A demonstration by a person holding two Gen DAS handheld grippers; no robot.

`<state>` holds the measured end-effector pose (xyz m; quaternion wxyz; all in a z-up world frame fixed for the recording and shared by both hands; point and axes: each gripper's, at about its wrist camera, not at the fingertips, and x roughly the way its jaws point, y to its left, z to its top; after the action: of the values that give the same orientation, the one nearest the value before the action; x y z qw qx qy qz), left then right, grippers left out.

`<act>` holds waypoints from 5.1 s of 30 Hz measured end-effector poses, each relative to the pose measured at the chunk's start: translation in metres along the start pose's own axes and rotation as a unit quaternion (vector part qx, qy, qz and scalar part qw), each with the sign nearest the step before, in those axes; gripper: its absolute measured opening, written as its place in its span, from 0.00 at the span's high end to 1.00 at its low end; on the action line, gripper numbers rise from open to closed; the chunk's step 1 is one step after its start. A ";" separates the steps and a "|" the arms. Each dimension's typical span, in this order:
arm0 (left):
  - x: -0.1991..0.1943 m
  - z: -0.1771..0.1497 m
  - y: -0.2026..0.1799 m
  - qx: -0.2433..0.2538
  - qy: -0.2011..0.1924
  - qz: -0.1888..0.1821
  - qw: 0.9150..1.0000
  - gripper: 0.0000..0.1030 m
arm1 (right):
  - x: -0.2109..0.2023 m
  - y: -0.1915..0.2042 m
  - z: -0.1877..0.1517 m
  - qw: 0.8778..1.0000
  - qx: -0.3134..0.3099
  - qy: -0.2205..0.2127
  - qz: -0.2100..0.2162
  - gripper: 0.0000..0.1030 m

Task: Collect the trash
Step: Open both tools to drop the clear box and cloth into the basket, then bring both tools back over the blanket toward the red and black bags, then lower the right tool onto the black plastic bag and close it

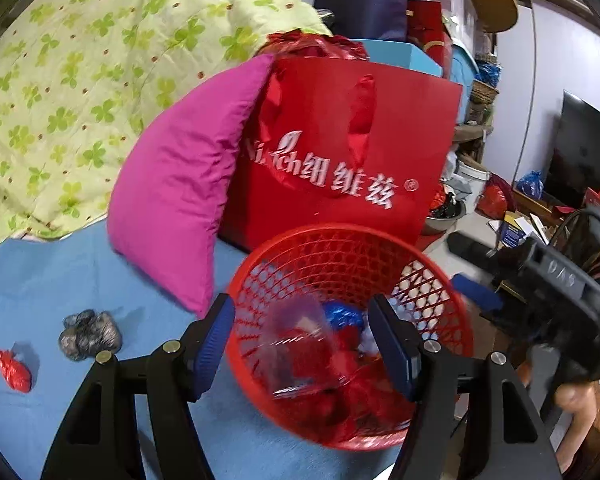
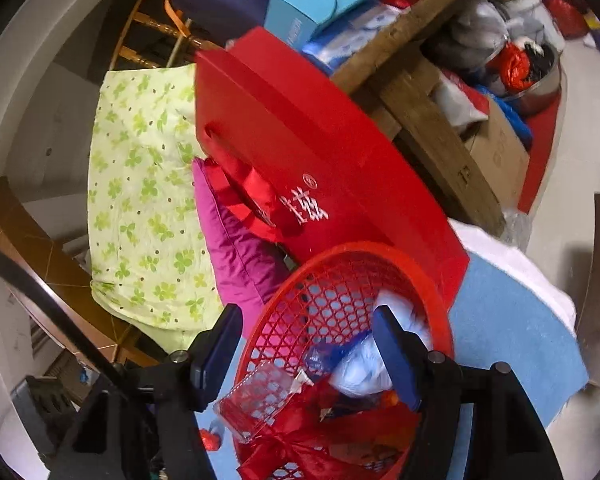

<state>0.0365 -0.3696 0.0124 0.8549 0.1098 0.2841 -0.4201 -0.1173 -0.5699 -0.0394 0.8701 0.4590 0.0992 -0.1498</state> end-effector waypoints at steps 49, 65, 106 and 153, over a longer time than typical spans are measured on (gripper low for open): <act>-0.097 -0.133 0.245 -0.125 -0.002 0.258 0.958 0.24 | 0.102 0.233 -0.218 0.941 -0.323 0.070 0.074 0.31; -0.091 -0.159 0.282 -0.166 0.015 0.270 0.948 0.24 | 0.128 0.241 -0.249 0.930 -0.346 0.106 0.068 0.31; -0.075 -0.186 0.321 -0.196 0.061 0.271 0.940 0.24 | 0.178 0.249 -0.299 0.903 -0.390 0.170 0.052 0.31; -0.056 -0.204 0.361 -0.246 0.111 0.270 0.924 0.24 | 0.328 0.207 -0.262 0.950 -0.163 0.265 0.041 0.25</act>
<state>0.2108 -0.0217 -0.1397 0.8990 0.0142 0.4310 -0.0757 0.2532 -0.2978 -0.1282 0.8809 0.3374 0.3304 0.0308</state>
